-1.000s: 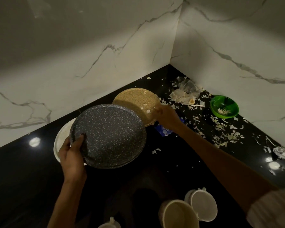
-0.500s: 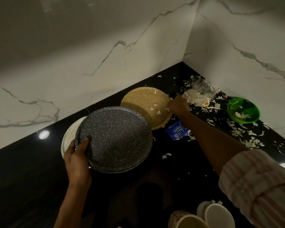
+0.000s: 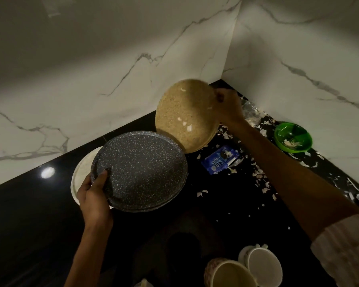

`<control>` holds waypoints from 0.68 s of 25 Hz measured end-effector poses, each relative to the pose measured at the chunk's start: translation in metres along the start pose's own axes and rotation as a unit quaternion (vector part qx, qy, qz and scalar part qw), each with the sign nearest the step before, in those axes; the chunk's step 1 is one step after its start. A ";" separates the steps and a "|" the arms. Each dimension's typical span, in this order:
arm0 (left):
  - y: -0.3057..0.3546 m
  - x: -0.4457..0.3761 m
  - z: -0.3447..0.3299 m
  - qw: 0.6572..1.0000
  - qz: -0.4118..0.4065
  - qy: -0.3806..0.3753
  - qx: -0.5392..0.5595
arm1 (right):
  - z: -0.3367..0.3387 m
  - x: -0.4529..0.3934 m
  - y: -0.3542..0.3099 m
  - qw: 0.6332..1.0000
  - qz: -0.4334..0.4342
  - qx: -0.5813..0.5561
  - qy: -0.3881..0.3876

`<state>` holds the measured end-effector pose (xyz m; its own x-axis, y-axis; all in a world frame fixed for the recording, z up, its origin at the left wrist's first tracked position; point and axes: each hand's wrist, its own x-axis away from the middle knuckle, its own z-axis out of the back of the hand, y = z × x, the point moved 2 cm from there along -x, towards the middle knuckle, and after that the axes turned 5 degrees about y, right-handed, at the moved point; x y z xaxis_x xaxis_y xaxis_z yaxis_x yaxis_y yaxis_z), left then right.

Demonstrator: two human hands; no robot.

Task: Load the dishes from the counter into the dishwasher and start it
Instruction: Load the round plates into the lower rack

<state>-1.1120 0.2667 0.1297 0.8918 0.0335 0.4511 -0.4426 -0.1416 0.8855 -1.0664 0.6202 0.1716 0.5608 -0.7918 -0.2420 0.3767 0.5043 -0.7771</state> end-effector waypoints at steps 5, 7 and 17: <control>0.005 0.011 -0.003 1.000 -0.015 -0.012 -0.004 | 0.039 0.016 -0.017 0.955 0.245 0.051 0.159; 0.006 0.016 -0.006 1.000 -0.020 -0.022 -0.003 | 0.049 0.019 -0.014 0.947 0.256 0.070 0.183; 0.012 0.030 0.000 0.998 -0.035 -0.041 0.008 | 0.106 0.065 0.021 0.959 -0.056 -0.127 0.246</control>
<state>-1.0908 0.2661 0.1535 0.9259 -0.0373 0.3760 -0.3770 -0.1577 0.9127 -0.9437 0.6165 0.2011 0.0882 -0.9347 -0.3444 0.1872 0.3551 -0.9159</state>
